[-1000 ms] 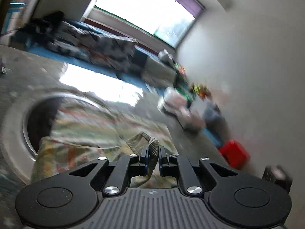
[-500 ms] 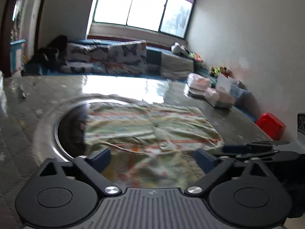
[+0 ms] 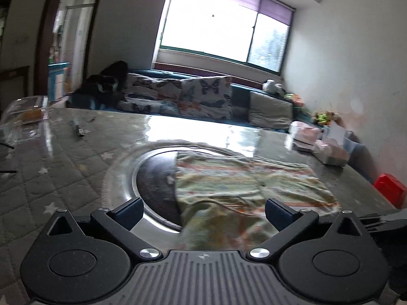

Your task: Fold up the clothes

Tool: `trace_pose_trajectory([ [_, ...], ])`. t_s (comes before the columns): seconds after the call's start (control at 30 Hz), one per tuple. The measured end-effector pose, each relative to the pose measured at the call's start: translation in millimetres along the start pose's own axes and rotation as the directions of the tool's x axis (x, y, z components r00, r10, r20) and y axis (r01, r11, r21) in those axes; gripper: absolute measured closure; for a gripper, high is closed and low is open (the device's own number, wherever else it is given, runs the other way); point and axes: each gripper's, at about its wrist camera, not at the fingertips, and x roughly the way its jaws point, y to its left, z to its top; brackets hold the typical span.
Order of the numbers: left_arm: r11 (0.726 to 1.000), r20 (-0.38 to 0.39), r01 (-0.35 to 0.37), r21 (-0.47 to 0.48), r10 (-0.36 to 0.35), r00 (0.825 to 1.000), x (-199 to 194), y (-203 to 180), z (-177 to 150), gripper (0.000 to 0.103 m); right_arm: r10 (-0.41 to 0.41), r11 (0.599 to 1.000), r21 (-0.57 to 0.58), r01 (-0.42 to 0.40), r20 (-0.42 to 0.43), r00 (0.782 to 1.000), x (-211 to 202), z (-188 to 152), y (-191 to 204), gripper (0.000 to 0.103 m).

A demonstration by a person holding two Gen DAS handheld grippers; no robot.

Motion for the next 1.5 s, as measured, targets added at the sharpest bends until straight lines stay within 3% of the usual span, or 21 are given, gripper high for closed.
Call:
trace_pose_trajectory([
  [0.2, 0.999, -0.017, -0.042, -0.009, 0.042, 0.999, -0.5, 8.1, -4.1, 0.000, -0.004, 1.000, 0.014, 0.004, -0.001, 1.000, 0.5, -1.5, 0.7, 0.081],
  [0.3, 0.998, -0.029, -0.061, -0.010, 0.061, 0.998, 1.0, 9.1, -7.5, 0.000, -0.015, 1.000, 0.023, 0.015, 0.006, 1.000, -1.3, -1.7, -0.1, 0.094],
  [0.53, 0.996, -0.060, -0.086, -0.008, 0.086, 0.995, 6.8, 9.6, -11.6, 0.000, -0.029, 0.999, 0.019, 0.027, 0.072, 0.997, -22.7, 0.2, 3.3, 0.096],
  [0.8, 0.994, -0.067, -0.108, -0.012, 0.107, 0.992, 10.3, 11.0, -10.9, 0.000, -0.085, 0.996, -0.001, 0.086, 0.134, 0.987, -53.6, 3.5, 7.3, 0.096],
  [1.0, 0.991, -0.096, -0.135, 0.001, 0.134, 0.986, 19.1, 11.7, -11.7, 0.000, -0.125, 0.992, 0.017, 0.124, 0.063, 0.990, -33.3, -3.1, -1.8, 0.092],
  [1.17, 0.987, -0.107, -0.152, 0.043, 0.156, 0.982, 27.4, 8.4, -7.3, 0.000, -0.122, 0.992, -0.006, 0.123, 0.088, 0.989, -34.5, 4.1, -2.2, 0.092],
  [1.27, 0.985, -0.117, -0.155, 0.070, 0.163, 0.980, 37.5, 4.3, -4.0, 0.000, -0.103, 0.994, -0.029, 0.107, 0.101, 0.990, -32.0, 10.2, -0.6, 0.083],
  [1.5, 0.981, -0.171, -0.150, 0.123, 0.169, 0.971, 63.0, -4.9, -2.8, 0.000, -0.082, 0.992, -0.091, 0.087, 0.059, 0.995, -1.8, 10.7, 3.0, 0.078],
])
